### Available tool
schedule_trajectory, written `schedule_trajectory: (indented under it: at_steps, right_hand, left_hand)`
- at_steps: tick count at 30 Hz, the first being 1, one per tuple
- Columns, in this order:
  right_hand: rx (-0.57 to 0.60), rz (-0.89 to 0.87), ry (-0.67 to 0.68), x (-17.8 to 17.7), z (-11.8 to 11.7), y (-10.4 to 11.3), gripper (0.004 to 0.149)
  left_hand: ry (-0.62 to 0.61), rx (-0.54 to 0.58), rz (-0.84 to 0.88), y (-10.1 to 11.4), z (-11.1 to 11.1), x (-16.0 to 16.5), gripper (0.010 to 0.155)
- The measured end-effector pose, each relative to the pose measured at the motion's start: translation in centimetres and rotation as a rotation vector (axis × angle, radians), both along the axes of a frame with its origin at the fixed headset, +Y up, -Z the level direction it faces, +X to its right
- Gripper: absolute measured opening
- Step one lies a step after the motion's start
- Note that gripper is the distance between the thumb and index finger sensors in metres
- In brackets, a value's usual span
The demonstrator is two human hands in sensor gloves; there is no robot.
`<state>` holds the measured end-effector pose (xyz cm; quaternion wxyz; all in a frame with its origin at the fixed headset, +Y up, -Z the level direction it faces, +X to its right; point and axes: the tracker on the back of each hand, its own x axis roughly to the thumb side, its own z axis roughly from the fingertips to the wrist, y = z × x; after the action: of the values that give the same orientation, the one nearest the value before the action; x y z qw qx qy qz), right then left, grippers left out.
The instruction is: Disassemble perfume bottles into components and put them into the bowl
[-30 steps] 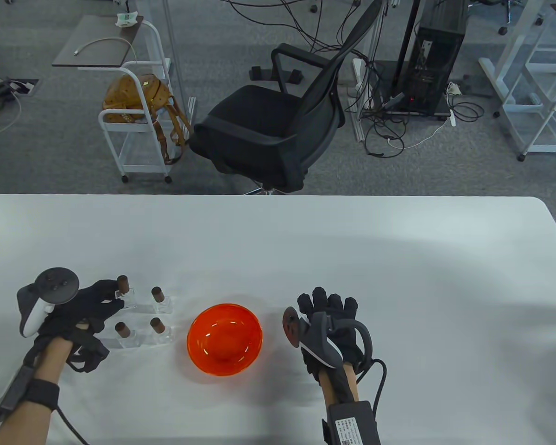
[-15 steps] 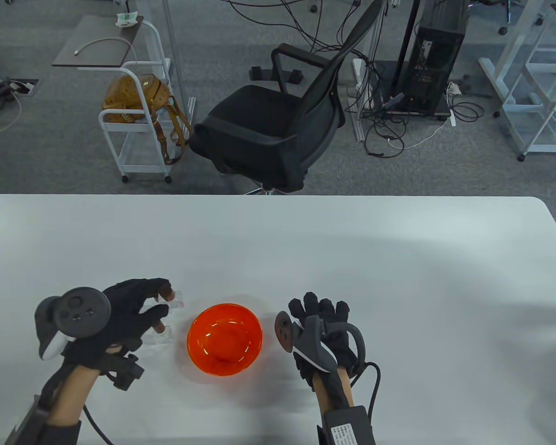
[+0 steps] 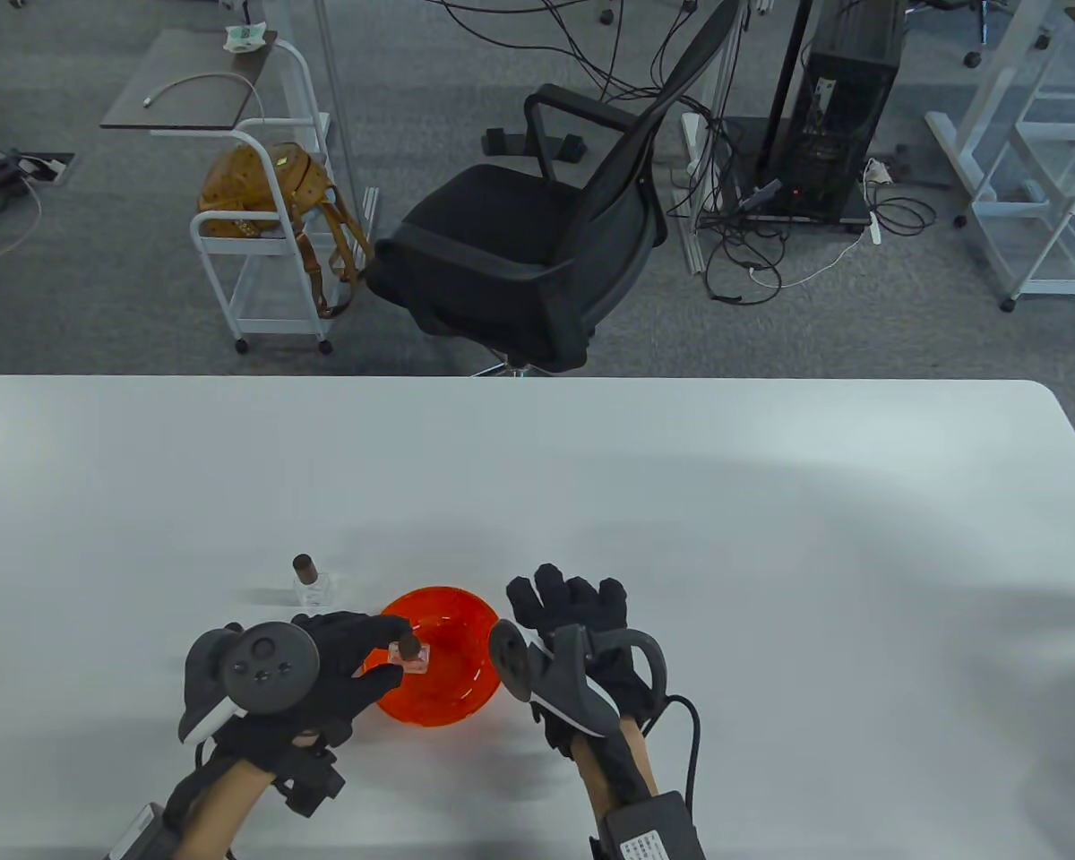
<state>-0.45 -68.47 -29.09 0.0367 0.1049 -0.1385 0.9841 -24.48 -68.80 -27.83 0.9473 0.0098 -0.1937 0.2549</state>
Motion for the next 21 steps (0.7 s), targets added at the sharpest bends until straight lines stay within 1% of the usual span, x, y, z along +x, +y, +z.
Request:
schedule_trajectory:
  at_steps: [2,3,4,6,8,10,11,12,14,16,17,19,21]
  right_hand:
    - [0.056,-0.146,0.107,-1.5,1.4,1.7,0.066]
    - [0.064,-0.198,0.154,-2.0,1.9,2.0,0.068]
    - [0.048,-0.242,0.204,-2.9,2.3,2.4,0.068]
    - [0.041,-0.239,0.241,-4.2,2.9,2.5,0.067]
    - [0.069,-0.210,0.247,-5.3,3.1,2.4,0.056]
    - [0.066,-0.207,0.247,-5.6,3.0,2.5,0.051]
    - [0.067,-0.219,0.244,-5.6,3.0,2.6,0.053]
    - [0.090,-0.265,0.234,-5.3,3.0,2.8,0.053]
    - [0.119,-0.421,0.207,-4.4,2.9,3.6,0.051]
    - [0.136,-0.500,0.155,-3.6,2.6,3.8,0.051]
    - [0.136,-0.483,0.135,-3.5,2.4,3.7,0.051]
    - [0.140,-0.363,0.099,-3.5,1.8,2.8,0.051]
    - [0.090,-0.233,0.076,-3.9,1.1,1.4,0.053]
  left_hand:
    - [0.011,-0.005,-0.013,-0.3,-0.1,-0.1,0.053]
    - [0.013,-0.009,-0.014,-0.3,-0.2,-0.1,0.053]
    - [0.013,-0.014,-0.011,-0.4,-0.2,-0.1,0.053]
    - [0.009,-0.017,-0.009,-0.4,-0.2,-0.1,0.053]
    - [0.007,-0.012,-0.023,-0.4,-0.2,0.0,0.053]
    - [0.019,-0.021,-0.038,-0.5,-0.2,-0.1,0.053]
    - [0.022,-0.023,-0.037,-0.5,-0.2,-0.2,0.053]
    - [0.031,-0.027,-0.035,-0.5,-0.2,-0.3,0.053]
    - [0.057,-0.029,-0.027,-0.4,-0.4,-0.7,0.053]
    - [0.088,-0.038,-0.003,-0.3,-0.5,-1.3,0.053]
    - [0.101,-0.038,0.009,-0.2,-0.5,-1.5,0.053]
    - [0.137,-0.030,0.040,0.0,-0.6,-2.2,0.053]
    - [0.168,-0.031,0.072,0.1,-0.7,-2.9,0.053]
